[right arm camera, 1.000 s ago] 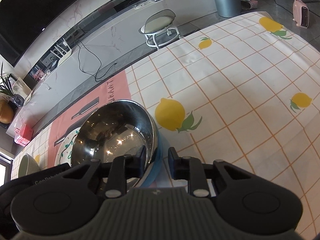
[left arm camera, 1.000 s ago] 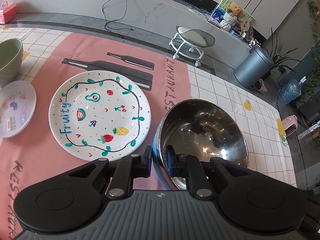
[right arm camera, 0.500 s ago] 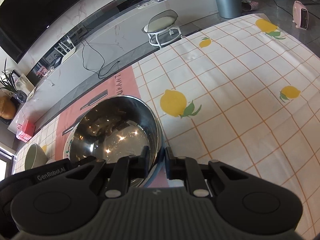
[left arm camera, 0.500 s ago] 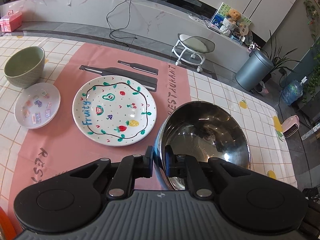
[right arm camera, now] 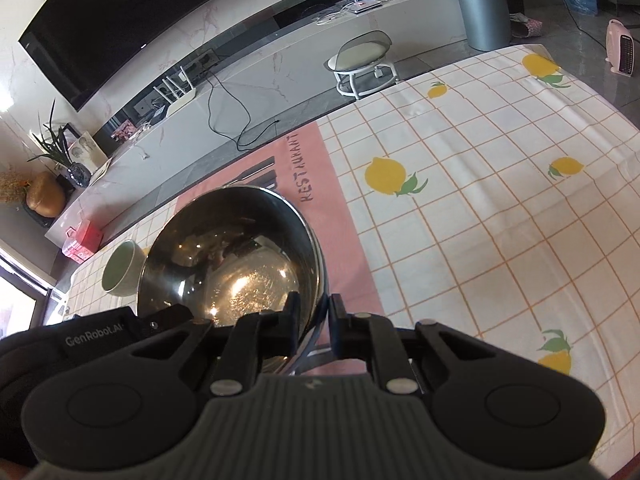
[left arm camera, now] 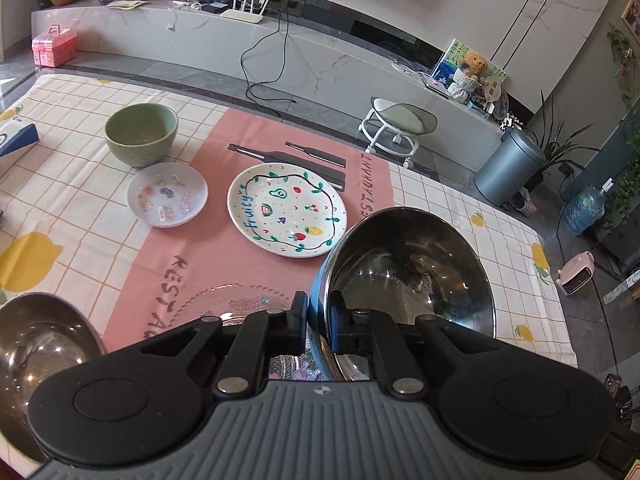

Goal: Organize plates and bowls

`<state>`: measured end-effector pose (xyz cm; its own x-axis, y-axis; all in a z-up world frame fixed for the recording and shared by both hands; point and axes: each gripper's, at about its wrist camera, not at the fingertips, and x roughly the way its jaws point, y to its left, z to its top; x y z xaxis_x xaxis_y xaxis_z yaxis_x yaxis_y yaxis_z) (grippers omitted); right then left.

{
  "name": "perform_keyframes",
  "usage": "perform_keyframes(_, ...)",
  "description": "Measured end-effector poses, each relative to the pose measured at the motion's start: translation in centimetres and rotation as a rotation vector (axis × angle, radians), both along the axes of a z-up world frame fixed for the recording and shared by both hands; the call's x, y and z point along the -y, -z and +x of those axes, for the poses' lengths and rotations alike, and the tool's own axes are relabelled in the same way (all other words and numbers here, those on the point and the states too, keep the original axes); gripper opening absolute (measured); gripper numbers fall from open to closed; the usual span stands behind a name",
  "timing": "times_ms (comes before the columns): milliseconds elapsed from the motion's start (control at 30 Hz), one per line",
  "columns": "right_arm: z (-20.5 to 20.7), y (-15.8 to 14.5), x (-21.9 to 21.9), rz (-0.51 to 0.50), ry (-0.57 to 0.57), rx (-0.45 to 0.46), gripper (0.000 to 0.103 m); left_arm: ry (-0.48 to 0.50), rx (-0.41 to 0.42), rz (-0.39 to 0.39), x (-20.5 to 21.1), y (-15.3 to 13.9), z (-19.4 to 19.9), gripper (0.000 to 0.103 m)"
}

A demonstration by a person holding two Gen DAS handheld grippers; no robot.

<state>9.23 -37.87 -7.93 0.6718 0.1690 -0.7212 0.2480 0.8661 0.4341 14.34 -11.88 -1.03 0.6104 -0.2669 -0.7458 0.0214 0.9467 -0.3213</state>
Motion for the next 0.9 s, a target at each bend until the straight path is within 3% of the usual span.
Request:
perform_keyframes(467,-5.1,-3.3,-6.1,0.003,-0.146,0.061,0.012,-0.086,0.040,-0.011,-7.5,-2.9,-6.1,0.012)
perform_keyframes(900,-6.9,-4.1,-12.5,-0.013,-0.300,0.070,0.012,-0.180,0.041,-0.030,-14.4,-2.7,-9.8,0.013)
